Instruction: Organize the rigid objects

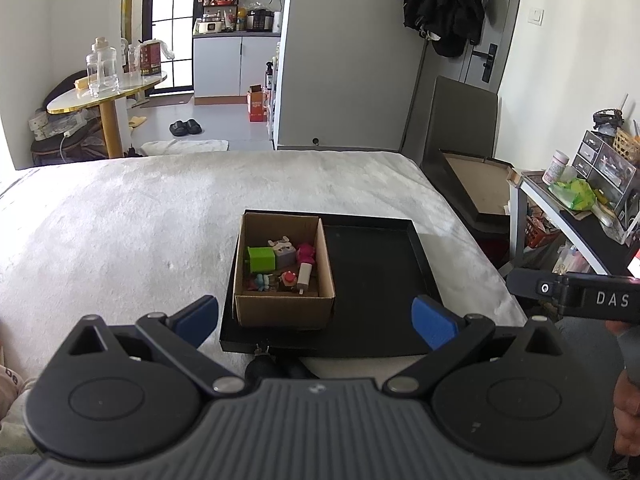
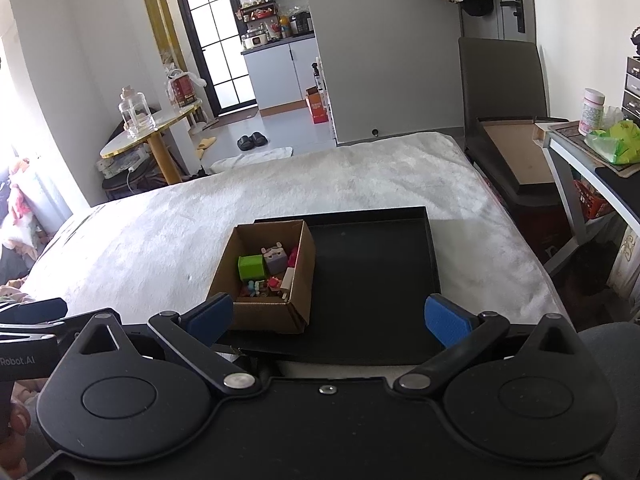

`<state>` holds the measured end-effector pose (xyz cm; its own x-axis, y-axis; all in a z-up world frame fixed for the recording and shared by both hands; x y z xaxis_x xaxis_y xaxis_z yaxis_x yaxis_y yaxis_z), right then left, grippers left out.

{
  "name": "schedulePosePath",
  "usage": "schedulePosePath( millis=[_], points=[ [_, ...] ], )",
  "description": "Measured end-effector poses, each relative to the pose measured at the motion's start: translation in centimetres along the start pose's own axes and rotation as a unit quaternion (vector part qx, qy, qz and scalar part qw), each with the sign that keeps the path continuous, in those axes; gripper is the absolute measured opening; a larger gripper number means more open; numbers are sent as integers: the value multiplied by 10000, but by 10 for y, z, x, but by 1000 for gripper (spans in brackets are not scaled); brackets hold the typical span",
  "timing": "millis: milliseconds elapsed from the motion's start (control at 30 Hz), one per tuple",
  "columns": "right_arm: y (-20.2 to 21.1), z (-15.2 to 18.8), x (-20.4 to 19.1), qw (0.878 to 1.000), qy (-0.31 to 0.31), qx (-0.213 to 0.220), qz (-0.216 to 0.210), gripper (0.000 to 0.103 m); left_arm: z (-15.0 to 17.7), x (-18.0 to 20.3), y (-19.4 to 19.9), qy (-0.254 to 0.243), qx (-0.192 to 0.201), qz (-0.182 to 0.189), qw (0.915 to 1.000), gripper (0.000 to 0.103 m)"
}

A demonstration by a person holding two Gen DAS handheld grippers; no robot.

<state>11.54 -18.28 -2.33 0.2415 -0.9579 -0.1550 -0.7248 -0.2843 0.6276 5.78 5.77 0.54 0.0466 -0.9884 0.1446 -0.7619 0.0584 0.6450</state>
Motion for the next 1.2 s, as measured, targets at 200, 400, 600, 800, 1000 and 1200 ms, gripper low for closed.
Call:
schedulePosePath(
  millis=[200,400,600,800,1000,1200],
  points=[
    [0,1,-2,10000,21,-6,20,103,1,-1,0,26,-2,-6,10000,102],
    [0,1,-3,10000,32,-21,13,103,1,-2,0,34,-26,-2,10000,102],
    [-1,2,-4,10000,50,-26,16,103,2,-1,-2,14,-41,14,10000,102],
    [-3,3,-4,9999,81,-79,64,103,4,-2,-5,40,-69,-4,10000,102],
    [-3,3,-5,9999,105,-90,76,103,5,-2,-5,46,-64,4,10000,102],
    [-3,4,-5,9999,103,-93,82,103,4,-3,-5,49,-71,2,10000,102]
  ],
)
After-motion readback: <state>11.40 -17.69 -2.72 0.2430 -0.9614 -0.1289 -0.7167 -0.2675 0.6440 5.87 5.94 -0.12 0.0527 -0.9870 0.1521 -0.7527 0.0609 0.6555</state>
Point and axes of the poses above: each gripper's, at about its wrist camera, not at the fingertips, and y roughly against the way its jaws point, x to its right, z to its underside, the point moved 4 cm from there along -y, roughly the way its jaws point, and after that the axes turned 3 degrees about y, right-handed, at the moved point
